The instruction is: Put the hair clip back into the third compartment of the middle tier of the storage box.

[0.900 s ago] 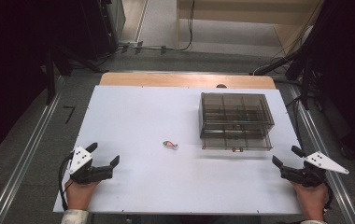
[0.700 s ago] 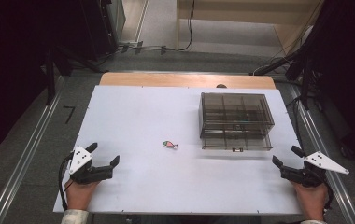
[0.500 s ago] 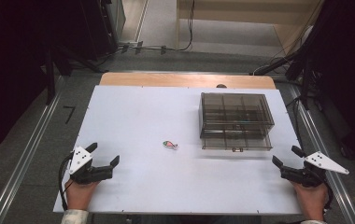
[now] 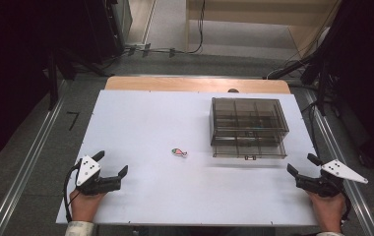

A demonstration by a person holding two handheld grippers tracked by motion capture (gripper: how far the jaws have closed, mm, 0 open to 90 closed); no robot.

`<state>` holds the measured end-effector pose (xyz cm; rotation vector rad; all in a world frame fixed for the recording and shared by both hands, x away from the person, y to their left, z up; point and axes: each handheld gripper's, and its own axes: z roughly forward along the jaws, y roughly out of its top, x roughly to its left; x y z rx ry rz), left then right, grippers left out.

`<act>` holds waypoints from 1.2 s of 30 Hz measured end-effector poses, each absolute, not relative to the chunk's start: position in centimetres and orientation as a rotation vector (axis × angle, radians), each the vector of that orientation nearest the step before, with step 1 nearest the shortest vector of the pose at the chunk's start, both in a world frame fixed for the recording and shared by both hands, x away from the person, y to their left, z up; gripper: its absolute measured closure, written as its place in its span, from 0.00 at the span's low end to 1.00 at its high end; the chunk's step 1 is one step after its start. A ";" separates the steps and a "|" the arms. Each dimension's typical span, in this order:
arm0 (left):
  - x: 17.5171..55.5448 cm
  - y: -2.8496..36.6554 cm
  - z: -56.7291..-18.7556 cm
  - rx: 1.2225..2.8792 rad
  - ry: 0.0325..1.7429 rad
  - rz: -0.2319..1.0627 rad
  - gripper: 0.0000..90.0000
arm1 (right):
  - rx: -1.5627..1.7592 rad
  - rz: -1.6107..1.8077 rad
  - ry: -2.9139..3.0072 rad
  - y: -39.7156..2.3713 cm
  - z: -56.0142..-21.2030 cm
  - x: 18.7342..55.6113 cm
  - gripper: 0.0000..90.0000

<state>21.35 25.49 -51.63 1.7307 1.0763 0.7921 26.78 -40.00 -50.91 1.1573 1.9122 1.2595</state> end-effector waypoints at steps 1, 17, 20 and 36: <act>21.3 25.5 -51.6 1.732 1.076 0.793 0.06 | 1.158 1.260 1.912 -40.0 -50.9 26.8 0.10; 21.0 23.3 -50.6 1.734 1.012 0.792 0.06 | 1.164 1.261 1.910 -40.0 -50.9 26.8 0.10; 21.0 22.8 -50.3 1.722 0.997 0.793 0.06 | 1.165 1.262 1.910 -40.1 -50.9 26.8 0.10; 21.1 20.4 -48.8 1.711 0.946 0.795 0.07 | 1.167 1.264 1.908 -40.1 -50.9 26.8 0.10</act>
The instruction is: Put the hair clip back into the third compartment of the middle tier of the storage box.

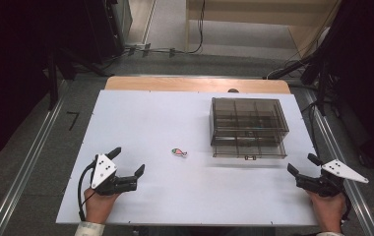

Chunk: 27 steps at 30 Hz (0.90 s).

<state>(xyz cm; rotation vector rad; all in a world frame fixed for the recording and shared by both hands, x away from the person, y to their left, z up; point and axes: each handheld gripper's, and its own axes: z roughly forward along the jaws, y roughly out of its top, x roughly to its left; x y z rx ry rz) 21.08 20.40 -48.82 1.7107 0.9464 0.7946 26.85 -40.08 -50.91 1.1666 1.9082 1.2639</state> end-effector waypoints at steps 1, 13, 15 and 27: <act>21.1 20.2 -48.8 1.714 0.943 0.793 0.07 | 1.168 1.263 1.909 -40.1 -50.9 26.8 0.10; 21.9 18.2 -47.9 1.737 0.885 0.769 0.07 | 1.169 1.263 1.908 -40.1 -50.9 26.9 0.10; 22.1 17.7 -47.9 1.739 0.877 0.761 0.09 | 1.168 1.262 1.909 -40.1 -50.9 26.9 0.10; 23.6 15.2 -48.1 1.806 0.847 0.767 0.11 | 1.167 1.264 1.912 -40.1 -50.9 26.9 0.10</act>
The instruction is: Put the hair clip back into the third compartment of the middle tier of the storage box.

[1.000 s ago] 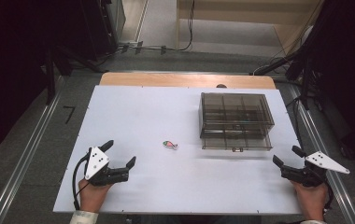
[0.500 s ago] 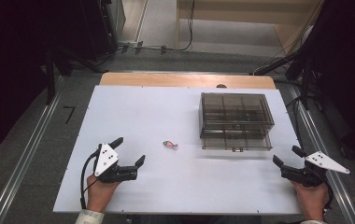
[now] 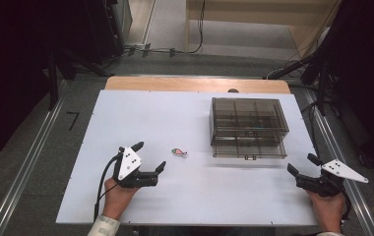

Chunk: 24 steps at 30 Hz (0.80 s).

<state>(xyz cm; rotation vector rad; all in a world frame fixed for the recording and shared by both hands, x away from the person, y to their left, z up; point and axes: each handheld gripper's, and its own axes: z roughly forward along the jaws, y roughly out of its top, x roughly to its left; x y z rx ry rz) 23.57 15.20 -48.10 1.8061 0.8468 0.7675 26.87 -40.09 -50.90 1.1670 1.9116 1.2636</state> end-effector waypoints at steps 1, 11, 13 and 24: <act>23.8 15.0 -48.1 1.817 0.845 0.769 0.11 | 1.168 1.263 1.912 -40.1 -50.9 26.9 0.10; 25.1 14.1 -48.7 1.839 0.867 0.756 0.11 | 1.168 1.265 1.912 -40.1 -50.9 26.9 0.10; 25.2 14.0 -48.7 1.839 0.867 0.754 0.11 | 1.169 1.265 1.912 -40.1 -50.9 26.9 0.10; 26.9 12.1 -48.8 1.903 0.850 0.753 0.13 | 1.173 1.272 1.909 -40.2 -50.9 26.9 0.10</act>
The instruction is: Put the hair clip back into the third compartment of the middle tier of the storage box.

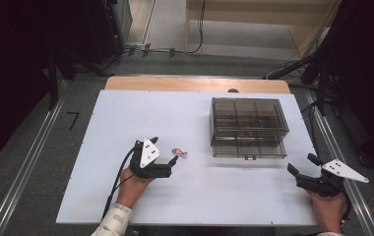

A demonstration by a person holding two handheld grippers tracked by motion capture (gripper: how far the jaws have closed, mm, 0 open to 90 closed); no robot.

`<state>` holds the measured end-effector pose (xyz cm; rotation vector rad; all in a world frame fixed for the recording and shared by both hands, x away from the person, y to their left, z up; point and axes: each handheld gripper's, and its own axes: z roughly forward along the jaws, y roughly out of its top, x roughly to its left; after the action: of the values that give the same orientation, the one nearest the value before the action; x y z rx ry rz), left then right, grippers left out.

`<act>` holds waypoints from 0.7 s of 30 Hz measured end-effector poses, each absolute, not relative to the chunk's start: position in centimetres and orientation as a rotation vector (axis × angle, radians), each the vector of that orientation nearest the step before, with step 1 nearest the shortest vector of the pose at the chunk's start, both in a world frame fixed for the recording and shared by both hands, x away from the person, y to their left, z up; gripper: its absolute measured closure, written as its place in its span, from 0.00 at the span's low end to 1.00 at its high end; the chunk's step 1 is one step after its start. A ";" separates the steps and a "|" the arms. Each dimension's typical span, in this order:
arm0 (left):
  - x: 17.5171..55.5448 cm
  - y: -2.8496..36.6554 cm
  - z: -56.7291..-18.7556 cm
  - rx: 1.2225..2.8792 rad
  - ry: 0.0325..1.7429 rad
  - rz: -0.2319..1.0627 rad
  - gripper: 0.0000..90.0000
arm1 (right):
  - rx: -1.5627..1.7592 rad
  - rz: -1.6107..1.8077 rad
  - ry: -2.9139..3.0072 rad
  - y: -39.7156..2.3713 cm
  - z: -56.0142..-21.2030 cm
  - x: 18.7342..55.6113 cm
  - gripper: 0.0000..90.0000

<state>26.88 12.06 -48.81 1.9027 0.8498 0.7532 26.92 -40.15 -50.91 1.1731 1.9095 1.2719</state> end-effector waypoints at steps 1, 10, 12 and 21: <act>27.1 11.9 -48.8 1.910 0.848 0.750 0.13 | 1.173 1.273 1.910 -40.2 -50.9 26.9 0.10; 28.3 10.8 -49.5 1.952 0.860 0.737 0.14 | 1.185 1.279 1.912 -40.2 -50.9 26.9 0.10; 28.6 10.6 -49.8 1.960 0.859 0.728 0.15 | 1.187 1.279 1.911 -40.2 -50.9 26.9 0.10; 29.8 9.9 -50.9 2.017 0.868 0.686 0.17 | 1.185 1.282 1.911 -40.2 -50.9 26.9 0.10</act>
<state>29.81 9.92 -50.86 2.0174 0.8684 0.6855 26.93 -40.22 -50.90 1.1853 1.9106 1.2822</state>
